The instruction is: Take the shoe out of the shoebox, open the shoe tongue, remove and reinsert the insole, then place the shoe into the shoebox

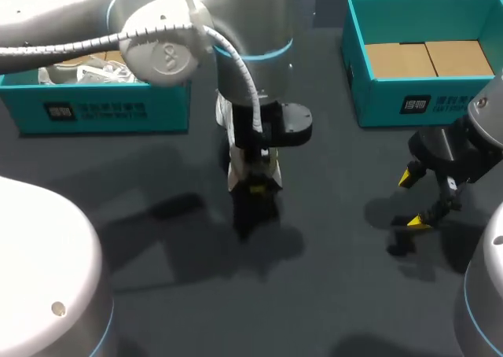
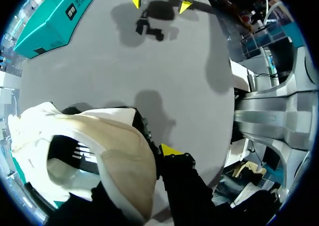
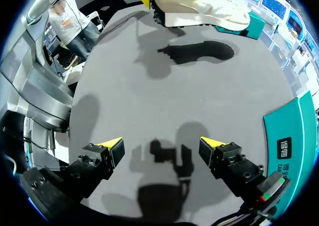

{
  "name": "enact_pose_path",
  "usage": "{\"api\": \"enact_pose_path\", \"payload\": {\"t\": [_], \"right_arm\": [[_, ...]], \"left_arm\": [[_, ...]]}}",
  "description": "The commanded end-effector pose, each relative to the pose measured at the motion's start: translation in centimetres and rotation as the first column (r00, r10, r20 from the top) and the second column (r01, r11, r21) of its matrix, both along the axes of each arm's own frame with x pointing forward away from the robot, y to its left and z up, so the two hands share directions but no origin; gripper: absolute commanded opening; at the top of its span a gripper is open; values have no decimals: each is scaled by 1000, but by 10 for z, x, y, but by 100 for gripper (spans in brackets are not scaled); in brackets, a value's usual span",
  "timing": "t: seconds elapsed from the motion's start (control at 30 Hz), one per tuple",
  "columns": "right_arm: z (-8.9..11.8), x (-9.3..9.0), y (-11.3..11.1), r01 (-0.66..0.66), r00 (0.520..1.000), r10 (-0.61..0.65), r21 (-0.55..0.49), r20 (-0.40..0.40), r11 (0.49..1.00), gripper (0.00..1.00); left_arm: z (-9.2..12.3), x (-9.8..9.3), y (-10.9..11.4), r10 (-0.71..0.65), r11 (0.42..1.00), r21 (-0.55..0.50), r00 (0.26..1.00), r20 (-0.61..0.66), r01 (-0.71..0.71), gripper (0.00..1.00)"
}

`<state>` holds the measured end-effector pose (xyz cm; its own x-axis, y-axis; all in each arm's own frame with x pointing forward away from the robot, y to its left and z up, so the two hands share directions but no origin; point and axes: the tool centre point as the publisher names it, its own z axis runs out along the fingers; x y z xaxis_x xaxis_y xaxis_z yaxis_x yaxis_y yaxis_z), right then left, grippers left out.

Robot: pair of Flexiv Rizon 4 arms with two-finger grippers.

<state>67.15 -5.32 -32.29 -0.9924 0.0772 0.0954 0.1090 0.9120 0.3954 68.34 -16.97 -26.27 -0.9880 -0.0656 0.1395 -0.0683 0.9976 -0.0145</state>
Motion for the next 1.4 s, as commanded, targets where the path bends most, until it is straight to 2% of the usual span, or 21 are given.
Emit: {"api": "enact_pose_path", "payload": {"t": [0.03, 0.47, 0.73, 0.87, 1.4], "right_arm": [[0, -1, 0, 0, 1000, 0, 0, 2, 1000, 100], [0, -1, 0, 0, 1000, 0, 0, 2, 1000, 100], [0, -1, 0, 0, 1000, 0, 0, 2, 1000, 100], [0, -1, 0, 0, 1000, 0, 0, 2, 1000, 100], [0, -1, 0, 0, 1000, 0, 0, 2, 1000, 100]], "left_arm": [[58, 14, 27, 9, 1000, -12, 1000, 25, -8, 0], [106, 72, 78, -73, 997, -12, 997, 8, 74, 0], [130, 123, 112, -155, 988, -2, 987, -46, 155, 0], [145, 152, 139, -175, 984, 3, 982, -70, 176, 0], [145, 152, 139, -175, 984, 3, 982, -70, 176, 0]]}}
